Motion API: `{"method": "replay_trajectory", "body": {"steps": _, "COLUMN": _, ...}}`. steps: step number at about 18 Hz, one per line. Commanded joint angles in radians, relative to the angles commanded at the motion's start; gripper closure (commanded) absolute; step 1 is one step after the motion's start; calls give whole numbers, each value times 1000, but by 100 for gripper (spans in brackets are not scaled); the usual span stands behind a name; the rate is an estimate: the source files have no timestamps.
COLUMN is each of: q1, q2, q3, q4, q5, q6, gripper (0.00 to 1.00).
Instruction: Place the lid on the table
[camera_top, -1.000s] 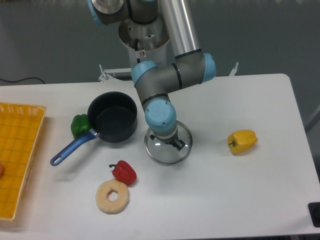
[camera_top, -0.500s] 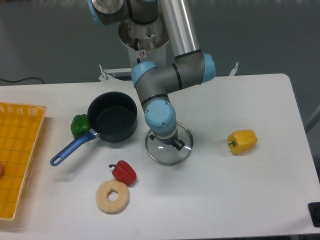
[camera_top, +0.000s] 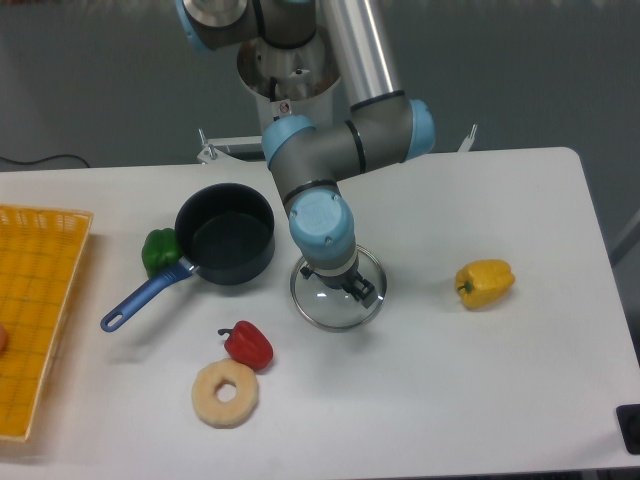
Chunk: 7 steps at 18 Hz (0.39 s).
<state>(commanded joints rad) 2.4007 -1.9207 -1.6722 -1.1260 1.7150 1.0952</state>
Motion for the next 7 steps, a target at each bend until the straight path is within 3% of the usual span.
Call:
{"method": "replay_trajectory", "body": {"steps": 4, "q1": 18, "q2": 23, "q3": 77, "q4": 18, "q5": -9, "q6": 3, "gripper": 0}}
{"method": "replay_trajectory", "body": {"steps": 7, "q1": 29, "q2": 45, "q3": 75, "q4": 20, "q5": -11, "q6": 3, "gripper": 0}}
